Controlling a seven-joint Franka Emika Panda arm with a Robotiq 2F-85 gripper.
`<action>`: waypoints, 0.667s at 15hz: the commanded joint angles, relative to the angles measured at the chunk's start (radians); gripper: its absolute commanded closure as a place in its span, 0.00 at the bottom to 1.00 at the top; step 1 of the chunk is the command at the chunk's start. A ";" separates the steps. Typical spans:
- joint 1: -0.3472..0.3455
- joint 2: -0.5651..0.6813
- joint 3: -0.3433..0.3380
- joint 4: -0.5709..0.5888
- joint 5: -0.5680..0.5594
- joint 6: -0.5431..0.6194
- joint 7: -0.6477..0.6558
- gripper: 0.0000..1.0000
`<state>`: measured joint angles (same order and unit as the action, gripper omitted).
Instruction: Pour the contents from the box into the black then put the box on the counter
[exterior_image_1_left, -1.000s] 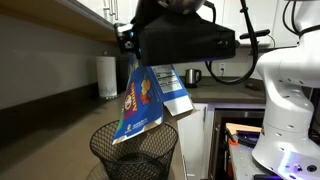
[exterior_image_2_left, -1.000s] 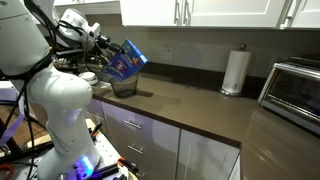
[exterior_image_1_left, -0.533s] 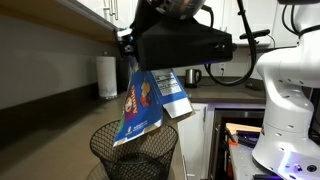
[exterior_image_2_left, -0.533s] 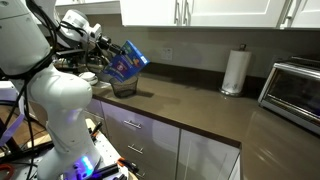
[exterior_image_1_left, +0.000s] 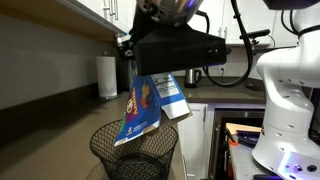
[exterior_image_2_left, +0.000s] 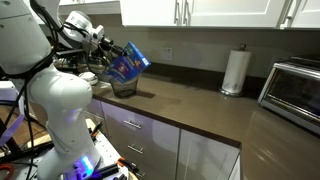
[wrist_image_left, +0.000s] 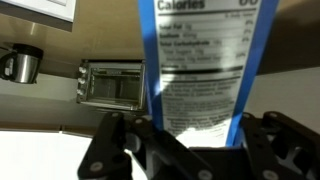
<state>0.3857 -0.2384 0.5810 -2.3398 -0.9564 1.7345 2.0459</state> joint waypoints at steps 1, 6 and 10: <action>0.024 0.001 -0.002 0.022 -0.016 -0.046 -0.004 0.90; 0.047 0.020 0.028 0.048 -0.014 -0.112 0.007 0.91; 0.052 0.008 0.016 0.027 -0.003 -0.080 0.002 0.81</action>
<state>0.4255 -0.2343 0.6080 -2.3155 -0.9566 1.6590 2.0459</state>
